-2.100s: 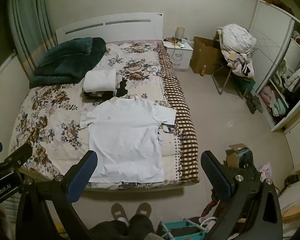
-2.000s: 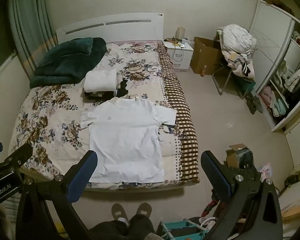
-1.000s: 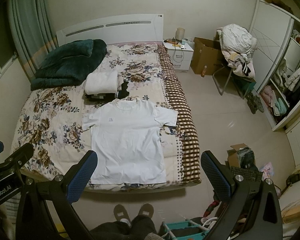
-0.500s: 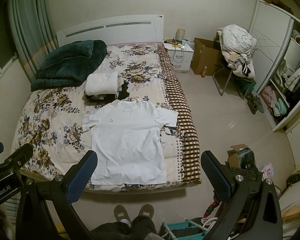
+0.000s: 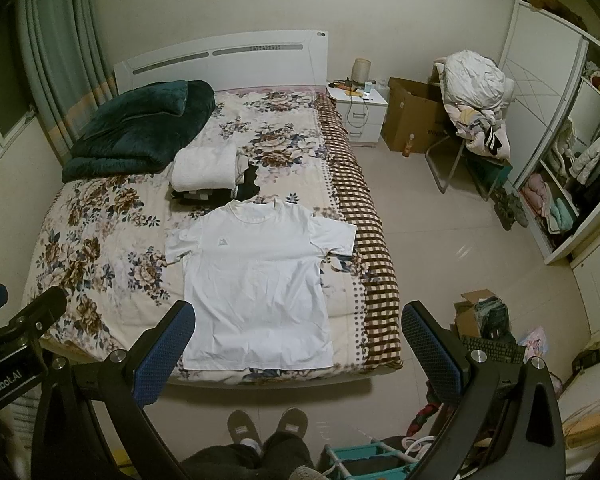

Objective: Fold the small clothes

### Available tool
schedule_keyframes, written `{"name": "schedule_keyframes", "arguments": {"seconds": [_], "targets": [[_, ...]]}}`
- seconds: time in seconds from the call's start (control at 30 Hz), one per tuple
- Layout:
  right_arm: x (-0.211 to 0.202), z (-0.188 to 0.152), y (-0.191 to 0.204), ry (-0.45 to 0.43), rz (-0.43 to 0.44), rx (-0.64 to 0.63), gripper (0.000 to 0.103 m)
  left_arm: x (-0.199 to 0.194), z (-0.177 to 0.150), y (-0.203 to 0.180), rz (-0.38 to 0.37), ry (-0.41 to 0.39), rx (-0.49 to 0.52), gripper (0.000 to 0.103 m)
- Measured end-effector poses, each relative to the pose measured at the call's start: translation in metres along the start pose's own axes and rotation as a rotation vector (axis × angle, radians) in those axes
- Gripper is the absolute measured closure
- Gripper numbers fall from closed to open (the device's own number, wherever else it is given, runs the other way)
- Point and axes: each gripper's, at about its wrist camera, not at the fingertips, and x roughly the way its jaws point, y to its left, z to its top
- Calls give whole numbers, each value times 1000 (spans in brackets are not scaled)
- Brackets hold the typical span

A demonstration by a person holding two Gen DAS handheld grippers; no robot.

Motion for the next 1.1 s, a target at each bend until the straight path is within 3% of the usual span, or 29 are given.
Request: {"name": "schedule_keyframes", "arguments": {"seconds": [1.1], "targets": [[3, 3, 19, 8, 0, 6, 0, -5, 7, -13, 0, -6, 1, 0]]}}
